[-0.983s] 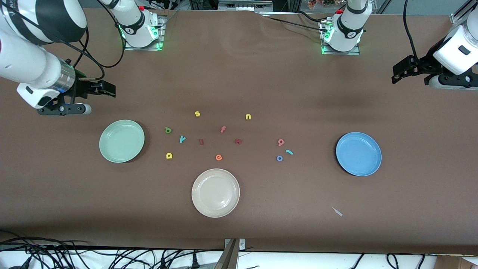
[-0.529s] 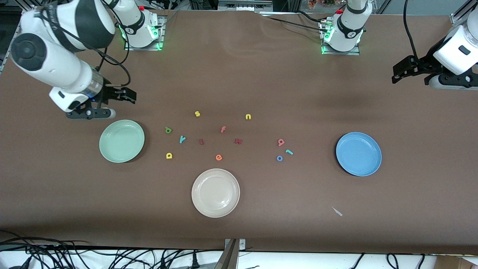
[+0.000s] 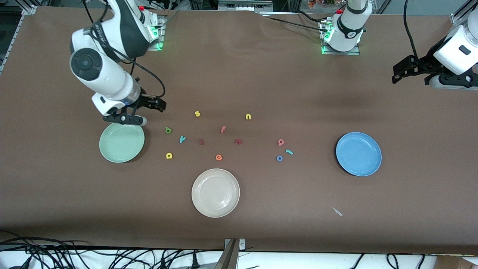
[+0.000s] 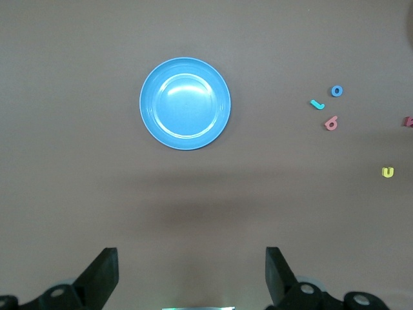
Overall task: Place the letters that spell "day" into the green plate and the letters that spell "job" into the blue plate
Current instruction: 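Move the right gripper over the letters beside the green plate, then lower and grasp the cyan letter with the right gripper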
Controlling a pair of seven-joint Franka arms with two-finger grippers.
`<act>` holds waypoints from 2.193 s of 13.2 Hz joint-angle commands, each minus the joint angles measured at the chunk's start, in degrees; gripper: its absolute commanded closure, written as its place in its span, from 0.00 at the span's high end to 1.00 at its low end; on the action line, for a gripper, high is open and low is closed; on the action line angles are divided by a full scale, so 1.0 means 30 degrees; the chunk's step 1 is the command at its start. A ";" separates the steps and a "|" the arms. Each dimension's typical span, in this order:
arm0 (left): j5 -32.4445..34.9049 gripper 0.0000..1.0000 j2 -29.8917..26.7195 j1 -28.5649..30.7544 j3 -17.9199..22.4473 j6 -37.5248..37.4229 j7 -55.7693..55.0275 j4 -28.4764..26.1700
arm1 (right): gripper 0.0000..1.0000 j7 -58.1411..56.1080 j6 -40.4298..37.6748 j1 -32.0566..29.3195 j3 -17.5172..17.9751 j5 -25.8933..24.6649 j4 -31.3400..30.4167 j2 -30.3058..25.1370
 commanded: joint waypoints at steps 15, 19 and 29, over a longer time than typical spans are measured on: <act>-0.0161 1.00 0.0241 -0.0083 -0.0131 -0.0447 -0.0195 0.0551 | 1.00 0.7295 0.4372 0.1807 -0.0154 -0.2190 0.2060 0.6780; -0.0161 1.00 0.0241 -0.0112 -0.0394 -0.0447 -0.0224 0.0551 | 1.00 0.8615 0.4867 0.1807 -0.0330 -0.2775 0.2854 0.7983; -0.0161 1.00 0.0241 0.0005 -0.0337 -0.0447 -0.0957 0.0522 | 0.94 0.9084 0.6628 0.1836 -0.0476 -0.3039 0.2590 0.9040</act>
